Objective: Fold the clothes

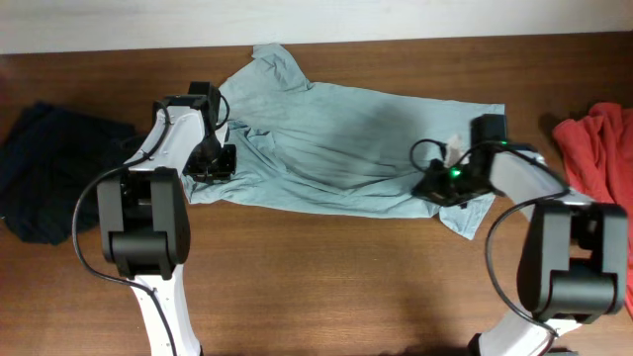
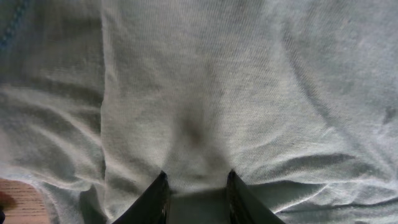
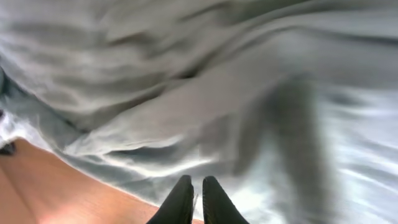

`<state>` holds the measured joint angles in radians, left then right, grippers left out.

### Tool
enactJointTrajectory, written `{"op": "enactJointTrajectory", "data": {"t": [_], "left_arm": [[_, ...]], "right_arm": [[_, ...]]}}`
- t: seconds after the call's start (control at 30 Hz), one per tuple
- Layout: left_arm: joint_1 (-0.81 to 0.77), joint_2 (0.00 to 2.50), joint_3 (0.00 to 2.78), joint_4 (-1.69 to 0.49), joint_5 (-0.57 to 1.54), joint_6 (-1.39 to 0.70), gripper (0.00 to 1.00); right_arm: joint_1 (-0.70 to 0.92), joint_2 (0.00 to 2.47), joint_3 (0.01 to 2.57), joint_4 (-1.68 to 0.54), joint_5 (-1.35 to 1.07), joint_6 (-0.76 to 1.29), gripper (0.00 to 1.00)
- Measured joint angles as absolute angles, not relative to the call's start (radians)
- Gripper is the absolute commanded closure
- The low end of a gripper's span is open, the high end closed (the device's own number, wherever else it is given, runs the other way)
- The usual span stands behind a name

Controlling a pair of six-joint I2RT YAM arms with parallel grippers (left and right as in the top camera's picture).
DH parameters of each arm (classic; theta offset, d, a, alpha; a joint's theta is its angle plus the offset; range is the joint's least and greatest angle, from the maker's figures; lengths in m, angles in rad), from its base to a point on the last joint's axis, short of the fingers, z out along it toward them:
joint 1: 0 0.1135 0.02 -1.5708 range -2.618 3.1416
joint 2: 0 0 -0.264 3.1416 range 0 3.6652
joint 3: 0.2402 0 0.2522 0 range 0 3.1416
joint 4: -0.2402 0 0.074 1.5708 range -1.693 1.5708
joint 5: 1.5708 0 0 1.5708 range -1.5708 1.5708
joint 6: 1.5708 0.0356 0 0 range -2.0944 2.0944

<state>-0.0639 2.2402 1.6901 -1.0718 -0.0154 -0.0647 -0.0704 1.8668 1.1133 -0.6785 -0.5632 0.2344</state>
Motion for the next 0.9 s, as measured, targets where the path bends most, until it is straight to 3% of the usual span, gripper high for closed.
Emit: {"op": "enactJointTrajectory", "data": {"t": [0.17,0.37,0.47,0.67,0.9], "left_arm": [[-0.063,2.24,1.69,-1.072,-0.015,-0.065,0.69],[-0.063,2.24,1.69,-1.072,-0.015,-0.065,0.69],[-0.063,2.24,1.69,-1.072,-0.015,-0.065,0.69],[-0.063,2.24,1.69,-1.072,-0.015,-0.065,0.68],[-0.058,2.24,1.69,-1.072,-0.015,-0.068,0.59]], "right_arm": [[0.094,1.868,1.113,-0.557,-0.447,0.272,0.88],[0.123,1.873,1.121,-0.291,-0.398,0.381,0.87],[0.092,1.874,1.185,-0.385,-0.463,0.383,0.69],[0.133,1.875,1.262,-0.639,-0.533,0.12,0.48],[0.245,1.875,1.262,-0.643,-0.52,-0.207,0.49]]}}
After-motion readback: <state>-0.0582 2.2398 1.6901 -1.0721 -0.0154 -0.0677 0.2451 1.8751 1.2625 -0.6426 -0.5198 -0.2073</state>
